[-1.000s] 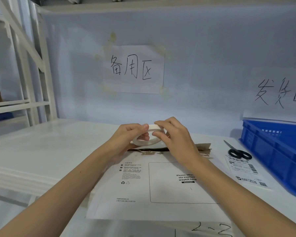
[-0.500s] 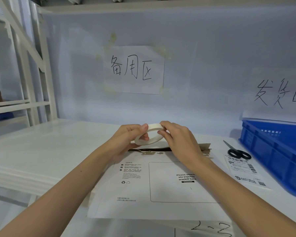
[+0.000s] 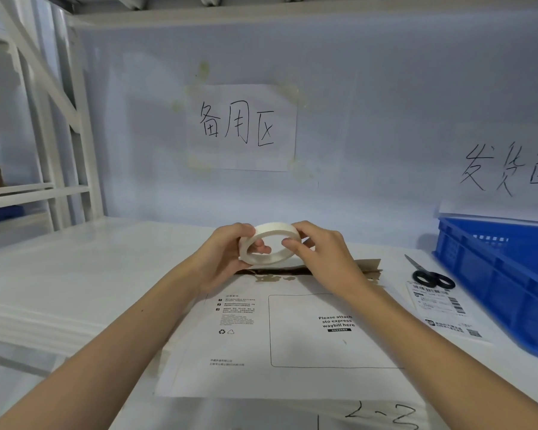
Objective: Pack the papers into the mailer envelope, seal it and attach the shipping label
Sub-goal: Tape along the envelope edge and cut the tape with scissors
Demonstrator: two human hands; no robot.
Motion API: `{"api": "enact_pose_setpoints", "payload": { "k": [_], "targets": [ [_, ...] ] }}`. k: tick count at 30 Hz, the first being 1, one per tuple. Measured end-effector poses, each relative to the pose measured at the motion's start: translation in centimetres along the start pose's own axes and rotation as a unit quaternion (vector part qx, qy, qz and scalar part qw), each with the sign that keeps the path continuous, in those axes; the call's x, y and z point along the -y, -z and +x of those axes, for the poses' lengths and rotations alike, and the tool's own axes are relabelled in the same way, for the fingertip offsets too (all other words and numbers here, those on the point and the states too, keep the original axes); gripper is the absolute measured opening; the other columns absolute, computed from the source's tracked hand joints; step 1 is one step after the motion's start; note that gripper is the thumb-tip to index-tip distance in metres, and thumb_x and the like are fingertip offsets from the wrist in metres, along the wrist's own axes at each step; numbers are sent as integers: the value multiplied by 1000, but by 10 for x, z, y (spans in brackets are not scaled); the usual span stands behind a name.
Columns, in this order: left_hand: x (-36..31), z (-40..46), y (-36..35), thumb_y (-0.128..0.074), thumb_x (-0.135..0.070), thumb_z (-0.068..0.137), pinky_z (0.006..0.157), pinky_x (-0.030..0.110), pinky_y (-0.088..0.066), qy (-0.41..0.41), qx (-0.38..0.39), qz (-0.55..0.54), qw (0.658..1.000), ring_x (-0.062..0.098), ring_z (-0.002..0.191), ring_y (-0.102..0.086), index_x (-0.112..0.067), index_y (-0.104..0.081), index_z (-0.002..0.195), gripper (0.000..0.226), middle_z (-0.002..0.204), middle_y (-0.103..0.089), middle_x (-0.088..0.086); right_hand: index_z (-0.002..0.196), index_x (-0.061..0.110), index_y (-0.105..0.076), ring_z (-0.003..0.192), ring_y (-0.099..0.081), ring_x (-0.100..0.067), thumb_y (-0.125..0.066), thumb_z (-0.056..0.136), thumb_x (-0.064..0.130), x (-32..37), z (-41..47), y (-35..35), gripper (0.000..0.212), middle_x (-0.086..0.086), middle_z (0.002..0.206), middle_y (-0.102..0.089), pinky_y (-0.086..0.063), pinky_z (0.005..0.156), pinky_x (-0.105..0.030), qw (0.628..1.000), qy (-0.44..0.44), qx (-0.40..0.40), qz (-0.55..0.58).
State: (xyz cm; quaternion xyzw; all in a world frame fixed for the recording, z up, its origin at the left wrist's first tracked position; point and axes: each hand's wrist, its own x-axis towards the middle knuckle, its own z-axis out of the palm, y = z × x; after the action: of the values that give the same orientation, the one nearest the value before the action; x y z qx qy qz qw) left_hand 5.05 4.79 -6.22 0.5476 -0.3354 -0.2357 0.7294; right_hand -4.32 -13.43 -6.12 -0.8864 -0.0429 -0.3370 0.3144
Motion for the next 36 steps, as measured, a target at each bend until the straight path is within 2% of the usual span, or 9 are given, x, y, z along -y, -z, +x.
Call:
{"api": "enact_pose_setpoints", "payload": {
  "k": [4,8,10,13,17,22,28,33,36],
  "targets": [
    [3,-2,-3,-62,-41,87,84,41,-44,-45,4,114,992,23,81,-60,-12,-62,69,34,73,-56,7,94,26,-60,70,-52,-19,-55,96,40,2,-4,-2,16,7,77,-58,-47,65,-38,986,91,-14,-141],
    [5,-3,-6,-70,-53,77,103,44,-43,-61,-16,184,981,17,81,-66,-19,-61,59,40,70,-60,1,92,20,-59,66,-50,-22,-56,96,36,7,-7,-1,17,5,73,-56,-48,54,-39,960,166,-47,-223],
    [4,-2,-6,-72,-50,75,104,44,-43,-55,-20,182,982,18,83,-64,-21,-64,57,34,70,-63,1,91,19,-59,65,-50,-23,-56,96,35,8,-7,-2,18,3,72,-56,-48,52,-39,953,176,-51,-241],
    [3,-3,-6,-69,-39,82,93,39,-43,-47,-6,156,987,19,85,-60,-18,-70,65,27,75,-67,1,91,20,-58,63,-47,-22,-56,96,36,8,-5,-2,17,5,72,-54,-46,52,-38,959,165,-54,-224],
    [1,-4,-6,-63,-36,87,89,40,-40,-35,26,138,989,13,79,-62,-9,-70,77,30,79,-68,3,91,22,-57,62,-44,-20,-57,96,36,8,-5,-2,16,8,70,-51,-44,53,-37,963,156,-54,-213],
    [1,-5,-4,-60,-31,89,86,40,-38,-18,45,97,994,20,83,-58,-6,-72,86,28,89,-68,8,94,23,-60,64,-43,-19,-57,96,37,5,-3,0,14,10,69,-48,-43,57,-37,974,124,-57,-180],
    [0,-5,-4,-58,-19,87,86,34,-50,6,58,37,998,22,95,-67,-3,-75,92,24,98,-71,11,94,22,-60,63,-38,-18,-56,97,34,3,-2,1,13,8,65,-44,-39,58,-35,978,108,-56,-168],
    [-2,-5,-4,-54,-15,84,93,39,-54,12,62,22,998,24,99,-67,-3,-75,104,32,102,-71,14,97,25,-62,68,-48,-19,-57,96,35,1,-1,1,11,7,76,-56,-48,65,-40,985,92,-53,-136],
    [-3,-6,-4,-51,-12,80,84,36,-56,11,67,20,997,23,98,-68,-1,-74,108,38,104,-72,15,94,29,-61,73,-53,-17,-56,94,42,-1,1,0,14,8,83,-61,-50,70,-41,993,60,-54,-86]
  ]
}}
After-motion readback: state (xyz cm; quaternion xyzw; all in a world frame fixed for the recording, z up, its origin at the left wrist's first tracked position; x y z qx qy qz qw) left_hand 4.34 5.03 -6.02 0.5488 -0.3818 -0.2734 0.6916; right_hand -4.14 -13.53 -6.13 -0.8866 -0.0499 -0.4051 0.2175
